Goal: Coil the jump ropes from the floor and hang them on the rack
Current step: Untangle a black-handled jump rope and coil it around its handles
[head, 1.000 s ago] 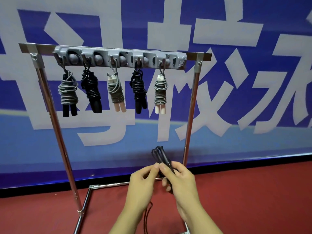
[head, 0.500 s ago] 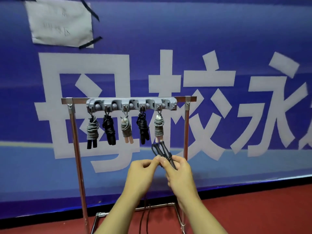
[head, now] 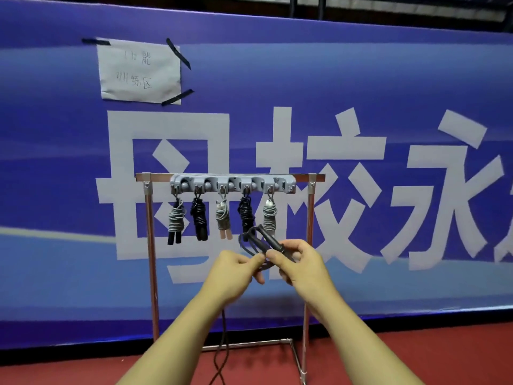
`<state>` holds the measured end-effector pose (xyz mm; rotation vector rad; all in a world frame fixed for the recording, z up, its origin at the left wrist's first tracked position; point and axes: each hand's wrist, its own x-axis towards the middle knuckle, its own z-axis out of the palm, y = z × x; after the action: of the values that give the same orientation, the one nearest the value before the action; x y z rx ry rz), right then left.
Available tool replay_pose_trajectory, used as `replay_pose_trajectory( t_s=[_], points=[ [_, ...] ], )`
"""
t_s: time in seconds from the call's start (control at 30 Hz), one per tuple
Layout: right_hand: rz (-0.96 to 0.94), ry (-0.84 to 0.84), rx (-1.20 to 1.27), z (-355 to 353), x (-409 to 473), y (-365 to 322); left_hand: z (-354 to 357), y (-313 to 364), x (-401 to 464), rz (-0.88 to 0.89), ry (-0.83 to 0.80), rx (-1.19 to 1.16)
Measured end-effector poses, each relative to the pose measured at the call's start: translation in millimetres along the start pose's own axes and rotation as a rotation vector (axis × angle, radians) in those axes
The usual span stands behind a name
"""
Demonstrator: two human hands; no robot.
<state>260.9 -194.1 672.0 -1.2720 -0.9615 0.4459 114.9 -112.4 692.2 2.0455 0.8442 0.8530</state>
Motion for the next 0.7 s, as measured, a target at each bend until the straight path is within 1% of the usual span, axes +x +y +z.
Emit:
replay_pose_trajectory(
  t_s=[0.17,0.27,0.33,0.4,0.47,0.57,0.7],
  points=[
    [-0.023,0.071,-0.151,-1.3,-0.4,-1.4,0.6,7.9,-6.9,0.016,-0.071,0.032],
    [-0.047,0.066,-0.29,-5.4,-1.7,-3.4,3.0,8.0,-7.1,0.072,-0.054,0.188],
    [-0.047,0.03,-0.359,-7.8,-2.0,-1.6,4.8,7.1,-10.0,0.151,-0.045,0.432],
    [-0.048,-0.011,-0.449,-12.3,-3.3,-0.5,5.2,7.6,-12.2,0.271,-0.031,0.701],
    [-0.05,-0.057,-0.517,-19.0,-3.8,-1.5,2.3,9.8,-10.5,0.375,-0.037,0.854],
    [-0.057,-0.153,-0.564,-29.5,-1.8,-10.0,-5.3,16.6,-6.0,0.483,-0.074,0.975],
    [-0.093,-0.352,-0.665,-41.1,1.5,-31.2,-24.2,29.9,-0.9,0.522,-0.13,0.988]
  ],
)
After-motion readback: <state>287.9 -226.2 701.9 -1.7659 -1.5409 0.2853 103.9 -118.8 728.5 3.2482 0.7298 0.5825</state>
